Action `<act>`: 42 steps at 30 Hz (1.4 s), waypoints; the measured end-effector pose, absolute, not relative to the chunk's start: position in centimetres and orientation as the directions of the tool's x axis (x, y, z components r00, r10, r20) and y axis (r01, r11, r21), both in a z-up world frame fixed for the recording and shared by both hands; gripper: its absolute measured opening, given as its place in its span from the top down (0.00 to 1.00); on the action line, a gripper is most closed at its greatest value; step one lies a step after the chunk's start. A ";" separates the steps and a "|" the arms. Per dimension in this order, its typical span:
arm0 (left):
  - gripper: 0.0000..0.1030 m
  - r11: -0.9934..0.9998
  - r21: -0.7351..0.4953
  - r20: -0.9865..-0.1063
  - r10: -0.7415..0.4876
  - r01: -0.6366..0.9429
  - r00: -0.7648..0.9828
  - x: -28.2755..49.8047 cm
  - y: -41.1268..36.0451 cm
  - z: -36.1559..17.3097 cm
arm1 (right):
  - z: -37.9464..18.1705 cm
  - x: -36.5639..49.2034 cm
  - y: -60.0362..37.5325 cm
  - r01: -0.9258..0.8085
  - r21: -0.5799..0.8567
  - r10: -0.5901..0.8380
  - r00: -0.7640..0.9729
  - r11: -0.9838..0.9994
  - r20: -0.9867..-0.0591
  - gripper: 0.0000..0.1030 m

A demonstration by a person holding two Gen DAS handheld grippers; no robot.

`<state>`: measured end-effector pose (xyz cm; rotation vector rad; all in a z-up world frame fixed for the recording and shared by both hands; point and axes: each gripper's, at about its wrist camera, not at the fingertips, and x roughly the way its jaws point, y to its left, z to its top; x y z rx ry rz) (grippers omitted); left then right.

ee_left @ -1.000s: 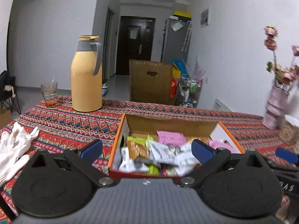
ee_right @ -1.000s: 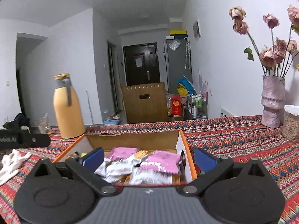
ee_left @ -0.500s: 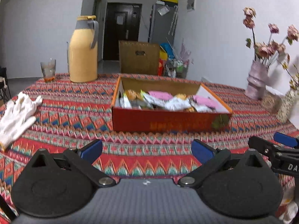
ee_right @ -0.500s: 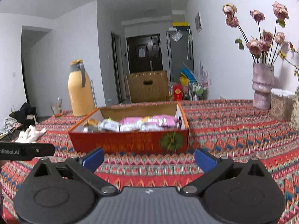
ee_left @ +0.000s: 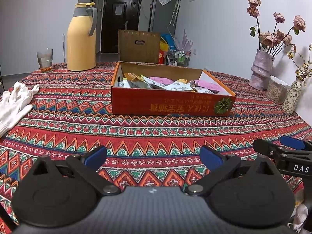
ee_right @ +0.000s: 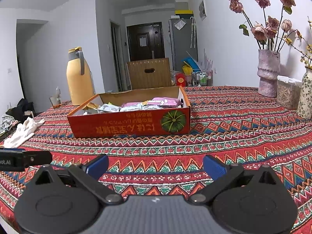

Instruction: Organize snacks

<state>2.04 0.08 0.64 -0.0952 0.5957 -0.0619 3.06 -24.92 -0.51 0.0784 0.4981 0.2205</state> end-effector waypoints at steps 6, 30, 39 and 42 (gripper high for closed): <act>0.00 0.994 -0.109 -0.562 -0.089 0.032 0.822 1.9 0.1 0.4 | -0.4 2.9 -24.8 -0.197 0.123 0.232 0.855 0.973 -0.465 0.00; 0.00 0.993 -0.113 -0.565 -0.093 0.034 0.820 1.9 0.1 0.1 | -0.5 2.9 -24.7 -0.198 0.121 0.231 0.852 0.973 -0.469 0.00; 0.00 0.993 -0.115 -0.564 -0.095 0.036 0.820 1.9 0.1 -0.1 | -0.7 2.9 -24.7 -0.198 0.119 0.231 0.851 0.973 -0.472 0.00; 0.00 0.993 -0.114 -0.564 -0.096 0.038 0.820 1.9 0.1 0.0 | -0.7 2.9 -24.7 -0.198 0.118 0.231 0.850 0.973 -0.473 0.00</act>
